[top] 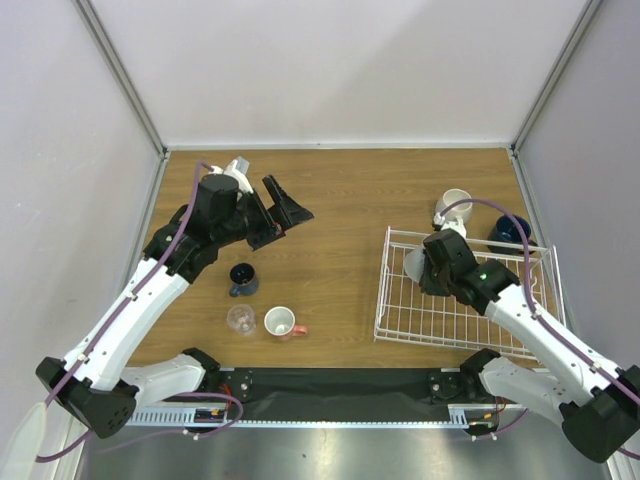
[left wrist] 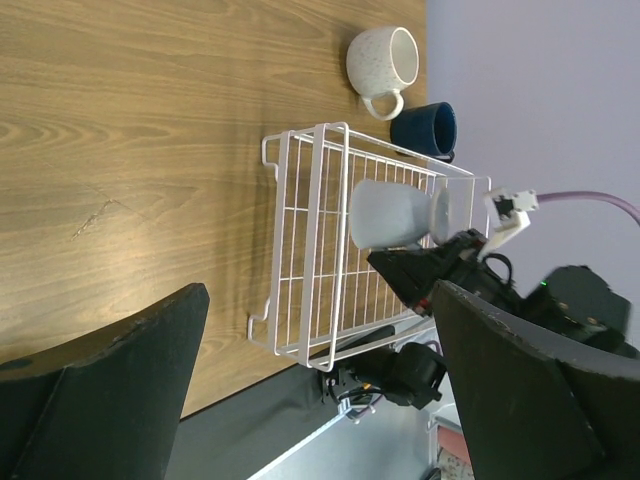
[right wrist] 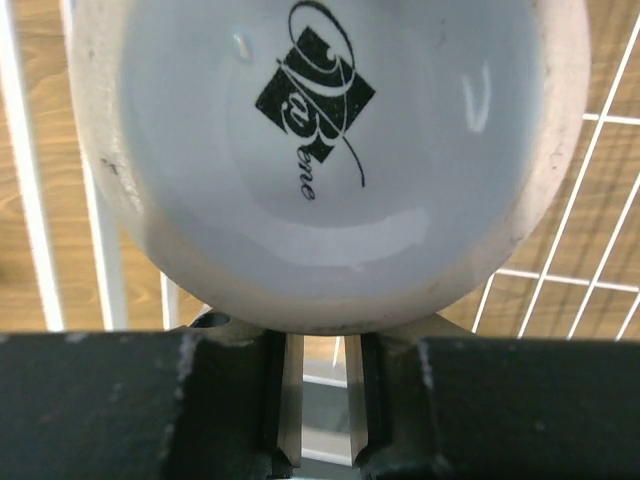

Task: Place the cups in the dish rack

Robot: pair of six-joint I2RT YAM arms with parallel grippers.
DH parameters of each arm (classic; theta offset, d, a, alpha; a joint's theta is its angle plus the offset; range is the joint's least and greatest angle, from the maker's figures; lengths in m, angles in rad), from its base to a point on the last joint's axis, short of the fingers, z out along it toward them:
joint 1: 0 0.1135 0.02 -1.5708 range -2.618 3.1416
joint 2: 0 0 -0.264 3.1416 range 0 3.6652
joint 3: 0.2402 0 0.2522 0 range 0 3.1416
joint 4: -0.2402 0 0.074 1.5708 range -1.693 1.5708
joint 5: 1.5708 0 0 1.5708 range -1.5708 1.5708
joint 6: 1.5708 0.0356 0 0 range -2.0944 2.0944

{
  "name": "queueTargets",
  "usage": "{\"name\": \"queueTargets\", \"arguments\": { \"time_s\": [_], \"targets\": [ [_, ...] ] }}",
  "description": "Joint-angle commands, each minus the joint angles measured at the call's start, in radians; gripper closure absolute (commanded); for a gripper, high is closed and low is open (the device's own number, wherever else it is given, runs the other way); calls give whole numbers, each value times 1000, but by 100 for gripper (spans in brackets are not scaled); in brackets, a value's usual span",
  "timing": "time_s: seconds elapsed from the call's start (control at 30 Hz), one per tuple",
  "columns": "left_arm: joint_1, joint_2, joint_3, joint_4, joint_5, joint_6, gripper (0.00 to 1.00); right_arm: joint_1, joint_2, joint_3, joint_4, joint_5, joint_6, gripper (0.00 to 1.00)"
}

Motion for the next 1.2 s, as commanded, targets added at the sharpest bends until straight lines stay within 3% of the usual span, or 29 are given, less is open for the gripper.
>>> {"name": "queueTargets", "arguments": {
  "time_s": [0.0, 0.4, 1.17],
  "targets": [
    [7, -25, 9, 7, 2, -1, 0, 12, 30, -6, 184, 79, -34, 100],
    [33, -40, -19, 11, 18, -25, 0, 101, 108, -44, 318, 200, -68, 100],
    [86, -34, 12, -19, 54, 2, 1, 123, 241, -83, 439, 220, -81, 100]
  ]
}}
